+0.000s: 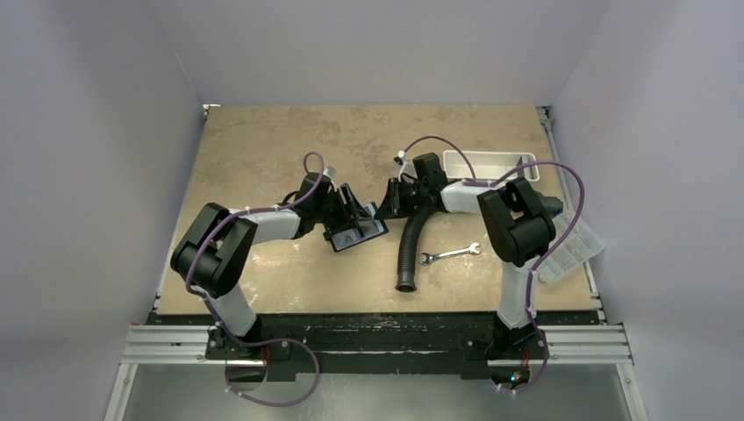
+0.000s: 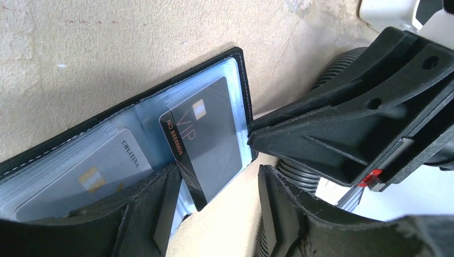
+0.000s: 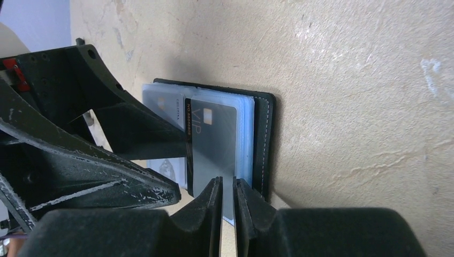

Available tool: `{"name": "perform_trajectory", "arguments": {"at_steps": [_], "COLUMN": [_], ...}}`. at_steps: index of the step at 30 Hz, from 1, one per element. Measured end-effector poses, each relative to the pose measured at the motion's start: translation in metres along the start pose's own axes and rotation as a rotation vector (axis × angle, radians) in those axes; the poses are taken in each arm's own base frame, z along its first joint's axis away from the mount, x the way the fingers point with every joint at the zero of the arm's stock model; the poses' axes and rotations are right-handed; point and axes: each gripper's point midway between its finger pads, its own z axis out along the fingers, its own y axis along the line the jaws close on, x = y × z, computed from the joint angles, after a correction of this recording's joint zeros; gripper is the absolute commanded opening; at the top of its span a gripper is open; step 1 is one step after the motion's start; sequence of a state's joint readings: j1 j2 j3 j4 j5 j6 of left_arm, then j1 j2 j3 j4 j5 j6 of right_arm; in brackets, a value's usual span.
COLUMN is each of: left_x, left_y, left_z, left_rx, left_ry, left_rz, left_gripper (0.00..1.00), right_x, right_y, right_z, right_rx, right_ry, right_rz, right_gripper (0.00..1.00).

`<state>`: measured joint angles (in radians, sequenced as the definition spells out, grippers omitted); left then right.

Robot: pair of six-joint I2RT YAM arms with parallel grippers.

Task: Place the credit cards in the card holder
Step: Insert the credit card into the card holder.

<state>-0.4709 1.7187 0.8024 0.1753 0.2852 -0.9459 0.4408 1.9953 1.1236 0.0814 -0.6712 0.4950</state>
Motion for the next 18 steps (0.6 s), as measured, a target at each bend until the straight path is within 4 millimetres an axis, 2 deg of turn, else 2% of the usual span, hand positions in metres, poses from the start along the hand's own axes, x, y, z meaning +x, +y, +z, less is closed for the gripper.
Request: {"name": "perform_trajectory", "arguments": {"at_steps": [11, 18], "left_x": [0.0006, 0.0027], "left_y": [-0.0006, 0.0010], "left_z": [-0.0040, 0.0025], "left_rx": [-0.012, -0.008], "left_ry": [0.010, 0.035], "left_rz": [0.020, 0.013], "left_gripper": [0.63, 0.50], "right_x": [-0.0003, -0.0004], "right_y": [-0.0006, 0.0004], "right_z": [-0.0022, -0.0023], "right_rx": [0.003, -0.003], "right_ry": [-0.001, 0.000], "right_rz": [0.003, 0.005], "right_gripper": [0.21, 0.26]}}
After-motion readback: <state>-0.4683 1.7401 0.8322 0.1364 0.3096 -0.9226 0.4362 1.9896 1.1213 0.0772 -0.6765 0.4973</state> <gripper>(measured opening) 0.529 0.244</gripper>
